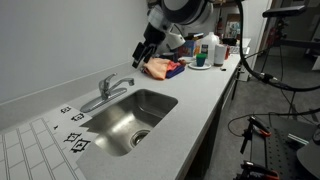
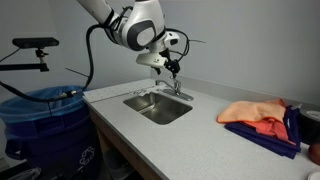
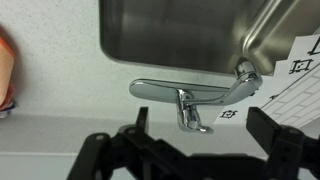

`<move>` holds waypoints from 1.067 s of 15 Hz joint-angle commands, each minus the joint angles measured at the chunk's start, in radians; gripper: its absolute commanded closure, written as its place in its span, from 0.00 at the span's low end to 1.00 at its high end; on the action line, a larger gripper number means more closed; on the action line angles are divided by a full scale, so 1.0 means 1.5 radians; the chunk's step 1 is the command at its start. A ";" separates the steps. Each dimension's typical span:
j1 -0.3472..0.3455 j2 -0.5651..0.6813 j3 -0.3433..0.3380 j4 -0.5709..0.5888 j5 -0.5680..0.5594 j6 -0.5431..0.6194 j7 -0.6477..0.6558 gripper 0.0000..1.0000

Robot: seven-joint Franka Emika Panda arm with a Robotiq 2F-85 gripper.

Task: Turn the tap

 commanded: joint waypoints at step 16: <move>-0.026 0.243 -0.008 0.230 -0.130 0.035 0.137 0.00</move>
